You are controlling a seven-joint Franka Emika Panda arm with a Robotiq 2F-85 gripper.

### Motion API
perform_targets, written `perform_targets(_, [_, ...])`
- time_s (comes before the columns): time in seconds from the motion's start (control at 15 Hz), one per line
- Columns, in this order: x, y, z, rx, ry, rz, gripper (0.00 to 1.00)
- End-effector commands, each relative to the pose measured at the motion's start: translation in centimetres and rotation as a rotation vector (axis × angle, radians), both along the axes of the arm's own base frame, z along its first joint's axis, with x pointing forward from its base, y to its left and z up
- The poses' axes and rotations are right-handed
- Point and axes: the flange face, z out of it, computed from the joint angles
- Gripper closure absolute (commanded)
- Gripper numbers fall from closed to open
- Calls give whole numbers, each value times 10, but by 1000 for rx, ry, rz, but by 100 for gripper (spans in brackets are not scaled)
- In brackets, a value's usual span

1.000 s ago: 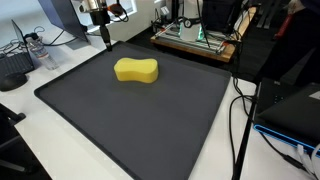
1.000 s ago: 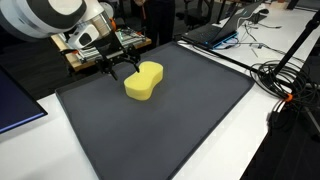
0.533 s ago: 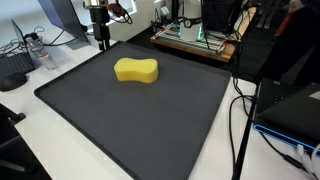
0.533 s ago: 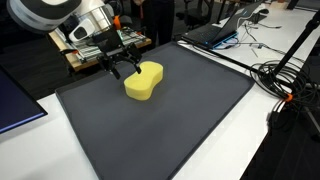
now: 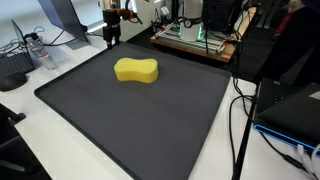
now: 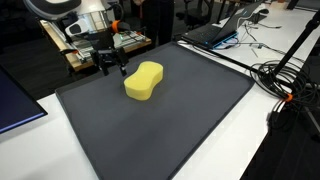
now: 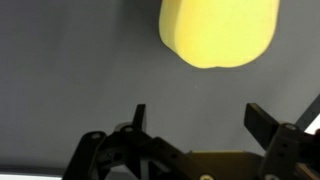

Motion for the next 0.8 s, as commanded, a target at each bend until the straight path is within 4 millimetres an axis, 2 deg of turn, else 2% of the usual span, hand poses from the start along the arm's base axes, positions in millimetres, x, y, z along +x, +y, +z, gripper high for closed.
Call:
perform_targets(0.0, [-41, -5, -18, 55, 78, -103, 0])
perform_targets(0.27, [-71, -7, -35, 142, 103, -192, 0])
perform_targets(0.47, [-85, -4, -46, 218, 106, -232, 0])
perform_targets(0.53, [-87, -1, -48, 248, 101, -237, 0])
perform_targets(0.73, [-72, 18, -38, 327, 39, -201, 0])
